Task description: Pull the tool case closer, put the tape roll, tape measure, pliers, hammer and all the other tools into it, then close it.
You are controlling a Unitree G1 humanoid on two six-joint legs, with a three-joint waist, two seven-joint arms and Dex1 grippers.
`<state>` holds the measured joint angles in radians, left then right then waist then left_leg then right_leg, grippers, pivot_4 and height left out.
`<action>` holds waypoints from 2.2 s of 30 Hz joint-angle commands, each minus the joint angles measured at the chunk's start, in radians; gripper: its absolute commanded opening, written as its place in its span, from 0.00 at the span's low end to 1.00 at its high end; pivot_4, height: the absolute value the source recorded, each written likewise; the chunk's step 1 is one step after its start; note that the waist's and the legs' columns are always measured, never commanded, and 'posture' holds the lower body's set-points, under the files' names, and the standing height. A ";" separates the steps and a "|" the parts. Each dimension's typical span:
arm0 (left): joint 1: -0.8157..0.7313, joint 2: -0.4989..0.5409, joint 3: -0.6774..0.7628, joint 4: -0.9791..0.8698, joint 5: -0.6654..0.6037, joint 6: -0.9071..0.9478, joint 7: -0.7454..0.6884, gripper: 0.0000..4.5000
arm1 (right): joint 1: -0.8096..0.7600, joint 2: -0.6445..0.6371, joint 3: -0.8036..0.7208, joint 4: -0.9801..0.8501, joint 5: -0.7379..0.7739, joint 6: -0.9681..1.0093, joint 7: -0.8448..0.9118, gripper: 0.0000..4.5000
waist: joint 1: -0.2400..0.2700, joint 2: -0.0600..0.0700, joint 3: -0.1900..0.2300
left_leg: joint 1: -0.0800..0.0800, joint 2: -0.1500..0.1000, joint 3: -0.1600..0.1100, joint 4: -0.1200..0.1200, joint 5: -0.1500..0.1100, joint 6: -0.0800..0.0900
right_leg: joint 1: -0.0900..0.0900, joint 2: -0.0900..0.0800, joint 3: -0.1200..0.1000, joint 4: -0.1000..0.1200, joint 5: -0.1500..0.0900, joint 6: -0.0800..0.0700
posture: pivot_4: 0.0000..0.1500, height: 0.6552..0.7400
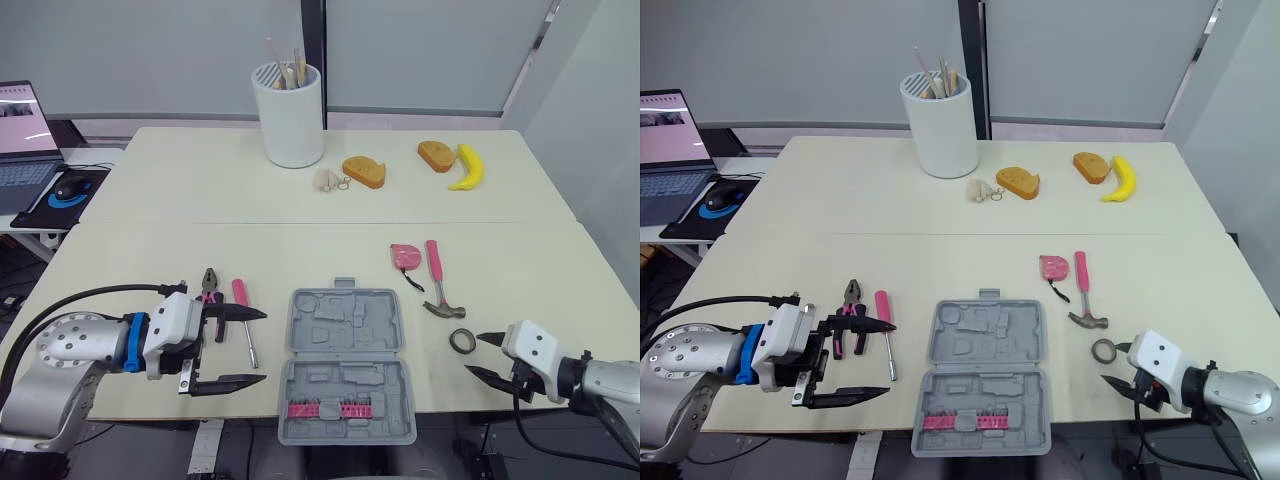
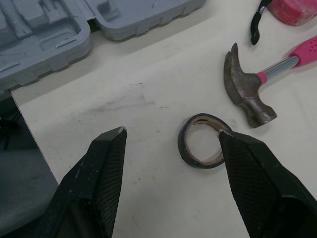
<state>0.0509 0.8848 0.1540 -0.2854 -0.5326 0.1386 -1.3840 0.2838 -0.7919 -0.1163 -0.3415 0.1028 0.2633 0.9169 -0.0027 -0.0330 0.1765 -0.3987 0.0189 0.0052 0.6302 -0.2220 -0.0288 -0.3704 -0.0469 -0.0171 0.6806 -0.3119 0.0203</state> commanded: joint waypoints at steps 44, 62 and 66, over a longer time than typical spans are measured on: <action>-0.096 -0.006 -0.117 -0.119 0.000 0.028 0.001 1.00 | -0.143 0.060 0.168 0.204 -0.124 -0.083 -0.132 0.55 | -0.001 0.000 -0.001 | 0.002 0.011 0.005 0.000 0.000 0.000 | -0.002 0.012 0.005 0.000 0.003 -0.005 | 1.00 1.00; -0.093 0.013 -0.071 -0.080 0.026 0.031 0.045 1.00 | -0.155 -0.037 0.126 0.053 -0.049 0.019 -0.022 0.00 | -0.001 0.001 0.000 | 0.002 0.010 0.005 0.001 0.000 0.000 | -0.002 0.013 0.005 0.000 0.003 -0.005 | 1.00 1.00; -0.062 0.041 0.016 -0.026 0.027 0.048 0.081 1.00 | -0.221 -0.111 0.129 -0.106 0.045 0.175 0.066 0.00 | -0.007 0.001 0.000 | 0.002 0.012 0.004 0.001 0.000 0.000 | -0.002 0.013 0.005 0.000 0.003 -0.005 | 1.00 1.00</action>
<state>-0.0144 0.9084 0.1182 -0.3209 -0.5034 0.1834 -1.3176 0.0915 -0.8921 0.0273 -0.3700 0.1024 0.3889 0.9548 -0.0097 -0.0324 0.1764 -0.3966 0.0321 0.0091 0.6308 -0.2220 -0.0289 -0.3727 -0.0340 -0.0122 0.6810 -0.3087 0.0149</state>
